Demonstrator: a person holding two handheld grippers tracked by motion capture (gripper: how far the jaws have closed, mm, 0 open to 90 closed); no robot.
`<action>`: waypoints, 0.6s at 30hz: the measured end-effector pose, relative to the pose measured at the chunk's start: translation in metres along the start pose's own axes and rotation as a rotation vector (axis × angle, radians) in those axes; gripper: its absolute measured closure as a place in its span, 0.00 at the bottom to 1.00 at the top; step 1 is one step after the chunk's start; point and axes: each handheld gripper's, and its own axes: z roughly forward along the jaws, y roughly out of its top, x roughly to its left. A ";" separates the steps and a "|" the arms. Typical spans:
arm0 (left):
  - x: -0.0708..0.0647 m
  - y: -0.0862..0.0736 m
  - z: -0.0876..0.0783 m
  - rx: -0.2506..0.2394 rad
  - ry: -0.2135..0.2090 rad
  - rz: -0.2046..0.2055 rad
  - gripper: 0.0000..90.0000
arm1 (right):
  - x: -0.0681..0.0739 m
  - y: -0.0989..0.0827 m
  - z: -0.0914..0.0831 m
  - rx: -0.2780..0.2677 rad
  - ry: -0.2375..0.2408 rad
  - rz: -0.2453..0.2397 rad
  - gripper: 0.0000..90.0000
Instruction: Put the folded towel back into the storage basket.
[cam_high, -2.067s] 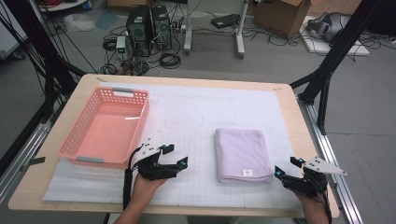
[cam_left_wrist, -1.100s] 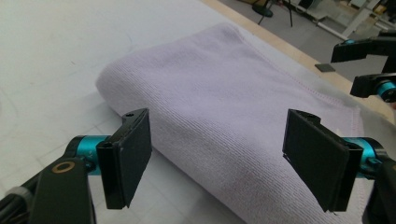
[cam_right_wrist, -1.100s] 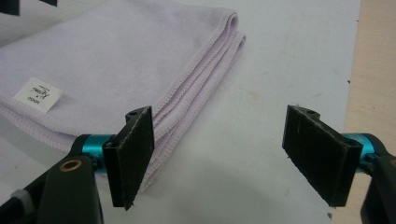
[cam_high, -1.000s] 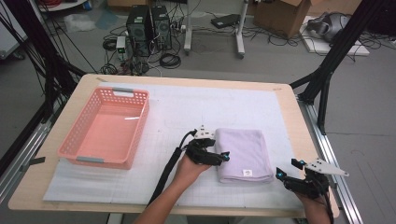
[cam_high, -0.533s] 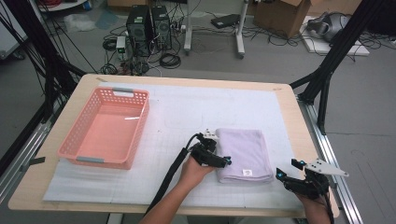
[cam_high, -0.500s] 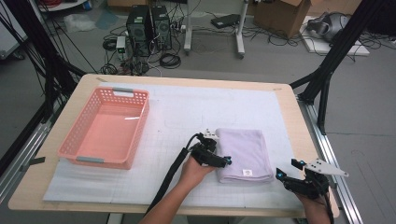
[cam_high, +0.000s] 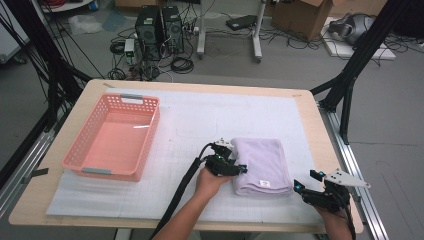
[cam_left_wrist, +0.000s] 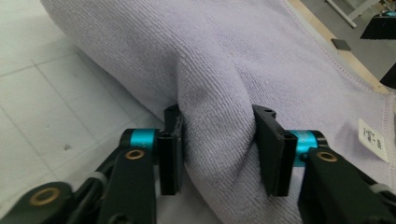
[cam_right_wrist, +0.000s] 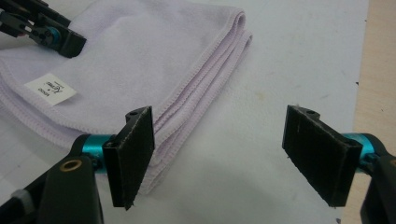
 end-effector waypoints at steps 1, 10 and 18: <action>0.000 0.000 0.000 -0.003 -0.001 -0.004 0.69 | 0.000 0.000 0.000 0.001 0.002 0.001 0.27; 0.001 -0.002 -0.007 -0.057 -0.027 0.035 0.77 | -0.002 0.000 0.000 -0.009 0.006 0.012 0.27; -0.001 0.000 -0.024 -0.121 -0.062 0.075 0.78 | -0.004 -0.001 -0.002 -0.014 0.007 0.021 0.27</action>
